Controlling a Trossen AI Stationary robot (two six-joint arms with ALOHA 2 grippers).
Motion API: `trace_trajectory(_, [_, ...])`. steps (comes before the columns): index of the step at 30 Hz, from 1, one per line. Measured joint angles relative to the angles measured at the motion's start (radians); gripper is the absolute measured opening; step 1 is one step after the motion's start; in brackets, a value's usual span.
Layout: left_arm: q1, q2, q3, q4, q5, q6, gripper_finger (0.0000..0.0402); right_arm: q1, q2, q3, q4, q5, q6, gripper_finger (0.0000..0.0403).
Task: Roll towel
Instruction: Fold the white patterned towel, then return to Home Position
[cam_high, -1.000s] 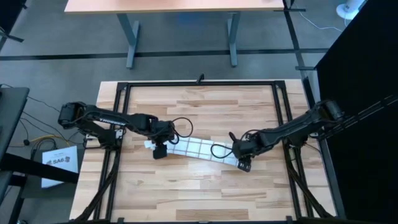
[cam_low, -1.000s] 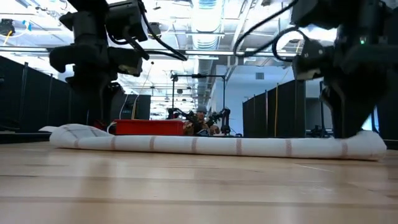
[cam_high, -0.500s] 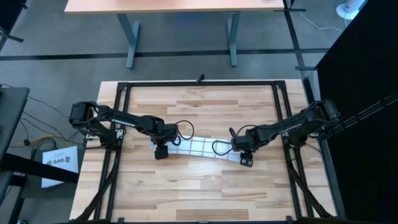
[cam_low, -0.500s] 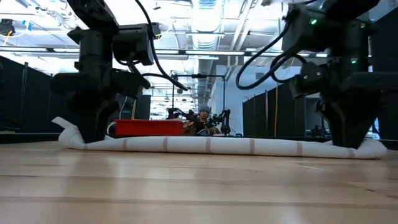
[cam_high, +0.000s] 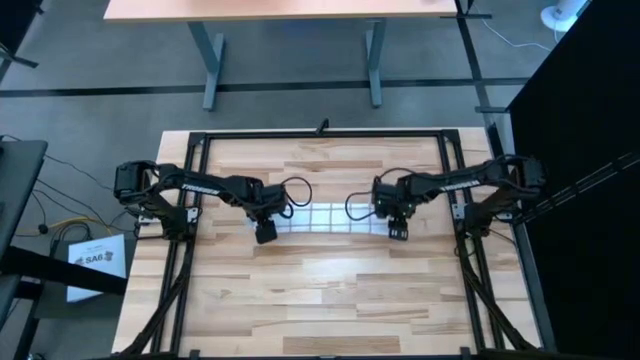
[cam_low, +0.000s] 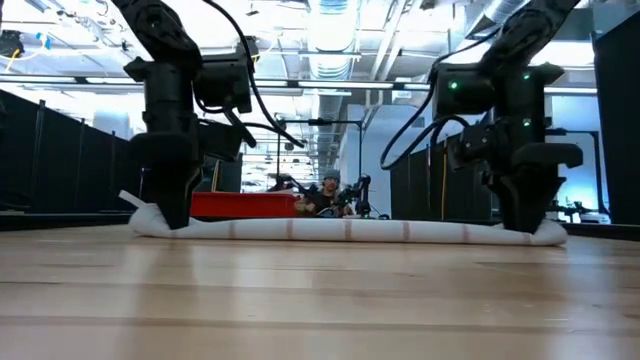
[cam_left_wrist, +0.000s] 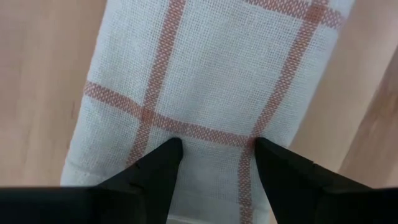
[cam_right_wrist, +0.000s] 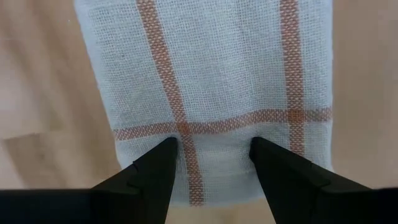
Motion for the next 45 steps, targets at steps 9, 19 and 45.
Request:
trace_trajectory(9, [-0.004,0.000,0.016,-0.029,0.024,0.002,0.0198,-0.098,-0.015,0.050,-0.106,-0.026,-0.148,0.0200])
trace_trajectory(19, [-0.087,-0.093,0.190,-0.309,0.115,-0.033,0.0198,-0.005,-0.288,0.180,-0.206,-0.098,0.019,0.0200])
trace_trajectory(45, [-0.310,-0.146,0.510,-0.382,0.090,-0.192,0.0001,0.312,-0.550,0.206,-0.003,-0.134,0.474,0.0015])
